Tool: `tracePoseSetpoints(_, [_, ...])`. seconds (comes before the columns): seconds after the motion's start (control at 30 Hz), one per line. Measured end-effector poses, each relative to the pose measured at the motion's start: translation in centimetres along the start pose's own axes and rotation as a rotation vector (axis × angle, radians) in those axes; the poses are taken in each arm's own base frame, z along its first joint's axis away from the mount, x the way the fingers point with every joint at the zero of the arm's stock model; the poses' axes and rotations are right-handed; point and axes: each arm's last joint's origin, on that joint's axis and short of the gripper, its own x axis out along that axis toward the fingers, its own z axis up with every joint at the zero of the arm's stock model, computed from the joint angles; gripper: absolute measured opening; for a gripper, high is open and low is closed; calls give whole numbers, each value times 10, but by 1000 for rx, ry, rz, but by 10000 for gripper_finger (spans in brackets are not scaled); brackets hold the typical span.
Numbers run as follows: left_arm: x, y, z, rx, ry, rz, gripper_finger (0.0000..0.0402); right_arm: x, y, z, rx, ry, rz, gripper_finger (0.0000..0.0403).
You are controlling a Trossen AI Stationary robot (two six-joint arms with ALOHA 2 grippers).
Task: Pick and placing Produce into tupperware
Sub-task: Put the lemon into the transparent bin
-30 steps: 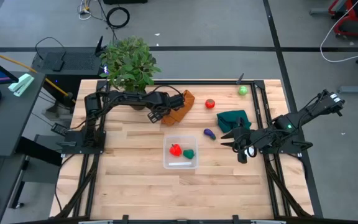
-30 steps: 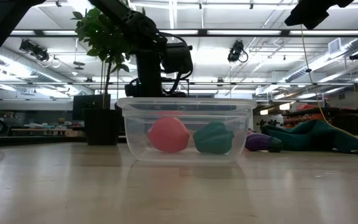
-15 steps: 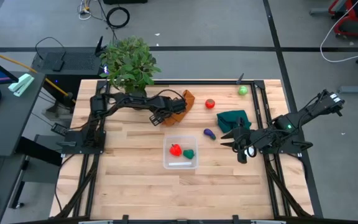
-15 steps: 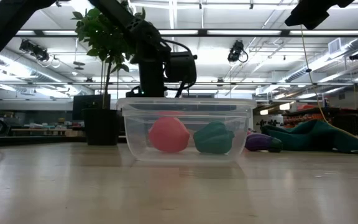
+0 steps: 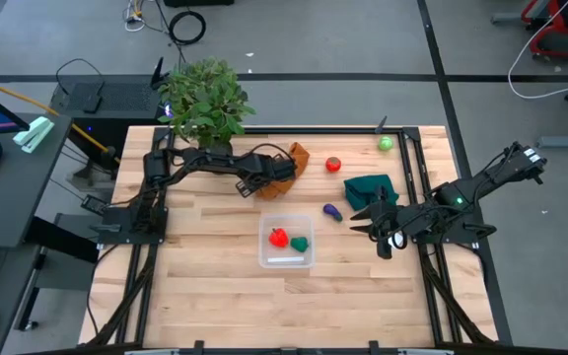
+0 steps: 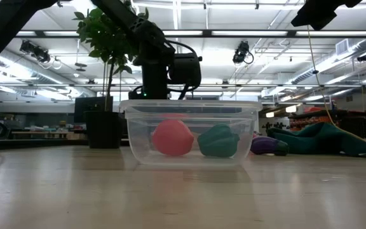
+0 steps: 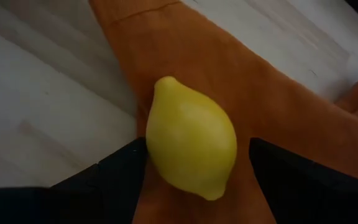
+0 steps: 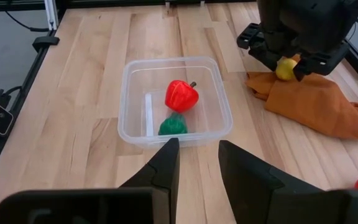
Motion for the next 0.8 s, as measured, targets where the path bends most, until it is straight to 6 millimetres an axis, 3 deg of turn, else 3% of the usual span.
tracePoseSetpoints(0.23, [0, 0, 1, 15, -21, 0, 277, 0, 0, 0, 0, 0, 0, 77])
tracePoseSetpoints(0.6, [0, 1, 2, 17, -26, 4, 212, 0, 0, 0, 0, 0, 0, 77])
tracePoseSetpoints(0.8, [-1, 1, 0, 22, -24, 3, 232, 0, 0, 0, -1, 0, 0, 77])
